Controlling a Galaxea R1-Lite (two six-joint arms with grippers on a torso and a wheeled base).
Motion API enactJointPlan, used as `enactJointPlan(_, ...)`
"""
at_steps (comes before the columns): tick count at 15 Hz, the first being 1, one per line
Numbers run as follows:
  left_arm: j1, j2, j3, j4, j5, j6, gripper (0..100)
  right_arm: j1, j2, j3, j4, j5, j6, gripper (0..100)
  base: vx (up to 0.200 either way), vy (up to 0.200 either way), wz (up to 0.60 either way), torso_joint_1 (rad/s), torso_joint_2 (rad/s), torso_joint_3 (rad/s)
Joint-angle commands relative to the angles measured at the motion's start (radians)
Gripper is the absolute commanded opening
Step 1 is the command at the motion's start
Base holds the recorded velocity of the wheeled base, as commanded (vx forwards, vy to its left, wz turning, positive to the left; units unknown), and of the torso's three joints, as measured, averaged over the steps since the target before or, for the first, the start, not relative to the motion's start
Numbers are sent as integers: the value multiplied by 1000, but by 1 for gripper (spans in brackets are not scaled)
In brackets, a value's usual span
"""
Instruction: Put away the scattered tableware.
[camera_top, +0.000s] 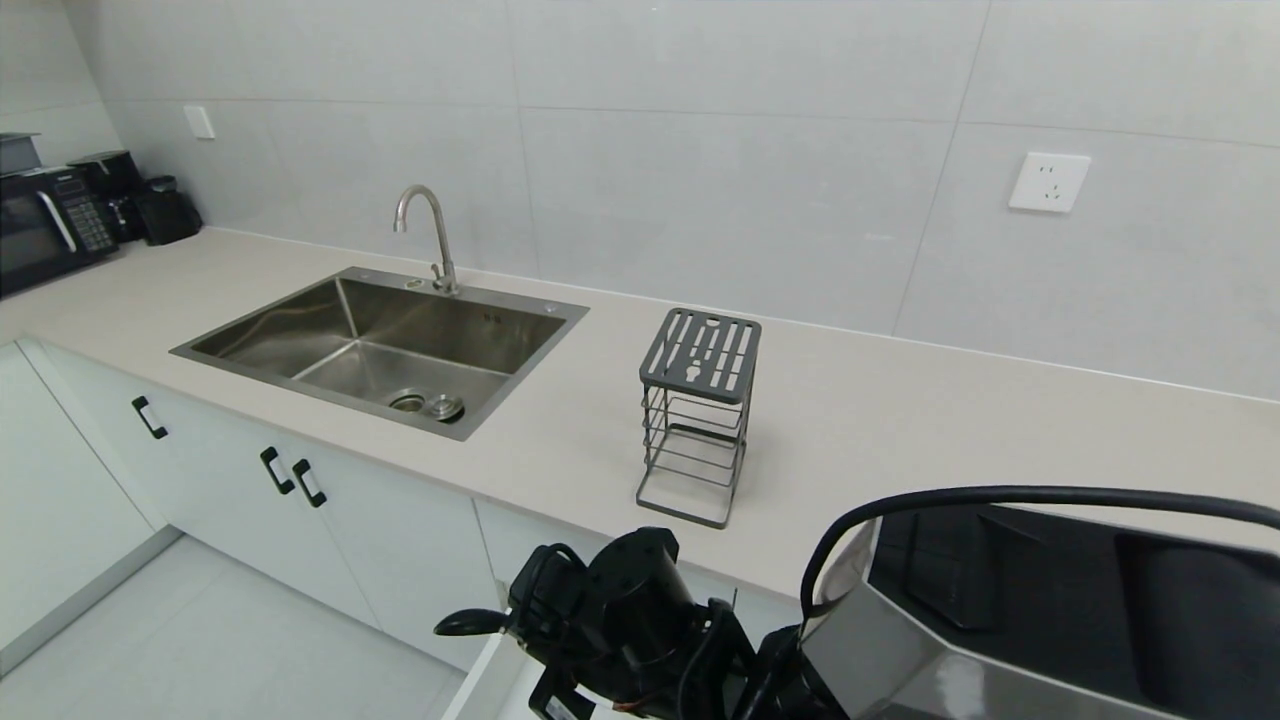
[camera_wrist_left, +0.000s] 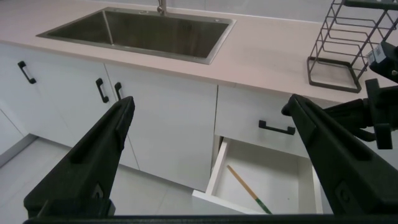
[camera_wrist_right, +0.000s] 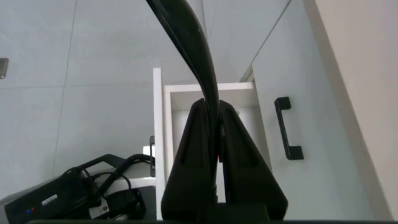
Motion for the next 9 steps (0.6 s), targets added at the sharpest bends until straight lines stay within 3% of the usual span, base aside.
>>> enactJointPlan(1,0,1,0,0,0,0,100,1,12,-13,0,0,0,0,0,0,0,-173,359,168)
enactJointPlan(9,0,1,0,0,0,0,100,1,18,-14,-5,2,3,0,0,0,0,-214,429,212)
